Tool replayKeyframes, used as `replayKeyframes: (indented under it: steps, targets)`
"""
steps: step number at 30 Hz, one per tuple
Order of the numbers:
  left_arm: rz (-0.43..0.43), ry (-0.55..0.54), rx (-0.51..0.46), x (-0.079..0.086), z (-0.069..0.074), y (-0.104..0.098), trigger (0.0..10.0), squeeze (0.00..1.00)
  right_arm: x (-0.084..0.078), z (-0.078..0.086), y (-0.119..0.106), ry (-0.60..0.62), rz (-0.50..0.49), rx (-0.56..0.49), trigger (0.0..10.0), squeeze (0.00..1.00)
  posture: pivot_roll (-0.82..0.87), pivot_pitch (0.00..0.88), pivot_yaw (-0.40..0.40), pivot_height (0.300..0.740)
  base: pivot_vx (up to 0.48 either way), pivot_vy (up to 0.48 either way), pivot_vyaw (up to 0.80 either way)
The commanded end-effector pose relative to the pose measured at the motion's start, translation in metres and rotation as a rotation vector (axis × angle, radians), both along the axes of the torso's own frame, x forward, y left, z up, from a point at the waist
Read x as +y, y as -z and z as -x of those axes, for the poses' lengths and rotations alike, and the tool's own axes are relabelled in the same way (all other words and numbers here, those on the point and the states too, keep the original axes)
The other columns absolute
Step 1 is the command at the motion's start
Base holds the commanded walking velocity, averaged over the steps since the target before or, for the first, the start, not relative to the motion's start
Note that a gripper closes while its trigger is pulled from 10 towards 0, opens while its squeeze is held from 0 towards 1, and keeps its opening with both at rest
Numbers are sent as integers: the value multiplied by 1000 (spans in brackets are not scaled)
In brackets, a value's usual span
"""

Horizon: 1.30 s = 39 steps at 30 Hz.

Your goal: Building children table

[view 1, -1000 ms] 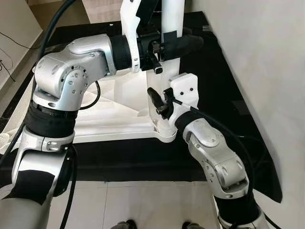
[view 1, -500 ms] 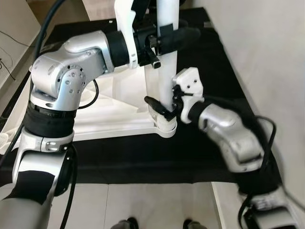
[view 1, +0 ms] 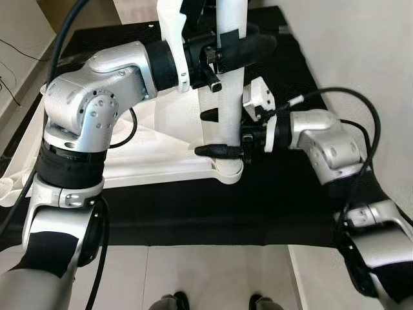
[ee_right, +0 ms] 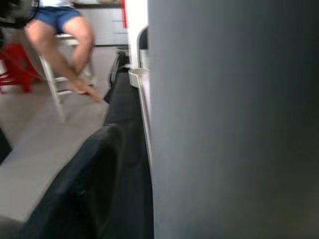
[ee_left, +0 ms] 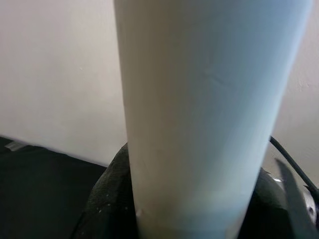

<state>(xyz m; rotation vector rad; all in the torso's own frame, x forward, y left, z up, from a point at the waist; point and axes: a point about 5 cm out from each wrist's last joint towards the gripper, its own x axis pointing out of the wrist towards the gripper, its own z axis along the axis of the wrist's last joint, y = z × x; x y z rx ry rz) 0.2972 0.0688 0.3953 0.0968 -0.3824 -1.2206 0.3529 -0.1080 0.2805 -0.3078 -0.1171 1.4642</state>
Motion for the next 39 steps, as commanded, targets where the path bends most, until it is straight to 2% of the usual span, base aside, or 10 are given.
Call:
replayKeyframes:
  steps: [1,15,16,20,21,23,24,25,28,39]
  targets:
    - [-41,31,24,-8,2,8,0,0,17,2,0,-103,5,-14,0,0,74,236,71,740,0,0,0]
    - [-64,23,-14,-9,3,7,0,0,17,-3,12,-138,67,-48,0,0,81,232,71,740,0,0,0]
    - [-45,8,-5,-8,2,7,10000,1000,18,-4,12,-125,59,-55,0,0,81,229,70,740,0,0,0]
    - [-7,-62,24,-5,-4,6,10000,1000,16,-7,15,-15,56,-78,0,0,67,231,58,740,0,0,0]
    - [3,-74,20,-3,-5,4,10000,0,16,-8,21,78,66,-70,0,0,59,237,39,740,0,0,0]
    - [9,-80,15,-2,-5,3,10000,0,16,-8,25,141,74,-66,0,0,59,237,39,740,0,0,0]
    - [30,-100,20,2,-7,1,10000,0,23,-9,48,519,46,-11,0,0,62,242,17,740,0,0,0]
    - [42,-121,23,5,-9,-1,10000,0,21,6,72,742,41,57,0,0,71,243,23,740,0,0,0]
    - [56,-138,48,10,-13,0,10000,0,14,26,100,919,75,121,0,0,62,269,50,740,0,0,0]
    - [65,-140,52,4,-15,7,10000,0,13,16,80,1004,-27,130,0,0,20,236,50,740,0,0,0]
